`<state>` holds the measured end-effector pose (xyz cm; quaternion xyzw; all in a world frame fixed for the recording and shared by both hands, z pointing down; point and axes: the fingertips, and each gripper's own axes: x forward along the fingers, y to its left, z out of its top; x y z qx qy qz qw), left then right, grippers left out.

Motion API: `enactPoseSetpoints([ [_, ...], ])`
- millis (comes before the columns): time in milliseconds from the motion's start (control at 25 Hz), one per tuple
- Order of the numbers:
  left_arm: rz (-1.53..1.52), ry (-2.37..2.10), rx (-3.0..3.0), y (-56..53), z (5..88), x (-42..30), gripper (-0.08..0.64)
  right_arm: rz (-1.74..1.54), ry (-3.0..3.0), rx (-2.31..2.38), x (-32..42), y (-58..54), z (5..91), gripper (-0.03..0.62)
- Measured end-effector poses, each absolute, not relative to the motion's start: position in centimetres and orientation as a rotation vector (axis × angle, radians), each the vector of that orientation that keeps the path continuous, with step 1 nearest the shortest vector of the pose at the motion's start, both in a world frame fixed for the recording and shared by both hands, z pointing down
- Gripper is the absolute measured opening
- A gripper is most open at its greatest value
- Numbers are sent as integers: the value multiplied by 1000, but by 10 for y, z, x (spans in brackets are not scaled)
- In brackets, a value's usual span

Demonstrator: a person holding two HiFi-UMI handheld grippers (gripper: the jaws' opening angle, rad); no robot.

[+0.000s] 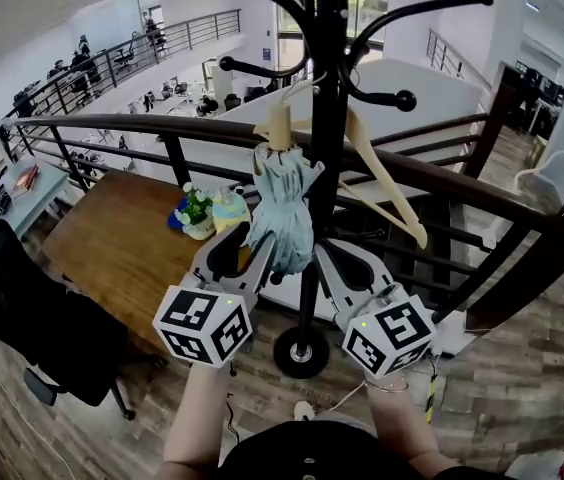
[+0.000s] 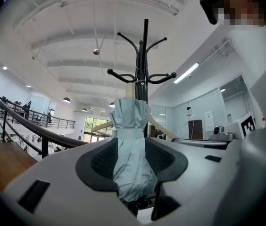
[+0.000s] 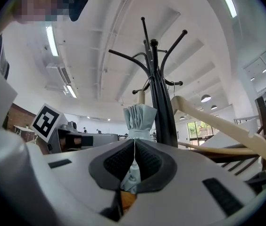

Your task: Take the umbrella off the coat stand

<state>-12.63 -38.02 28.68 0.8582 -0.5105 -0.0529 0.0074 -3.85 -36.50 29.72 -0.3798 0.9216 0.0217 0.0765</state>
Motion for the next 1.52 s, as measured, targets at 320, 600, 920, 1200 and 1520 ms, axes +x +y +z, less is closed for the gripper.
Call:
enactPoseSetpoints([
  [320, -160, -1611, 2678, -409, 274, -121, 282, 118, 2793, -1121, -34, -389, 296, 28],
  [600, -166, -1526, 2685, -426, 271, -109, 299, 167, 2791, -1099, -29, -406, 285, 28],
  [920, -114, -1519, 2666, -439, 273, -101, 301, 174, 2811, -1034, -29, -413, 285, 28],
  [1200, -113, -1571, 2653, -442, 272, -100, 299, 203, 2818, -1016, -28, -412, 282, 28],
  [1520, -113, -1610, 2687, -441, 272, -99, 299, 201, 2828, -1026, -26, -411, 286, 28],
])
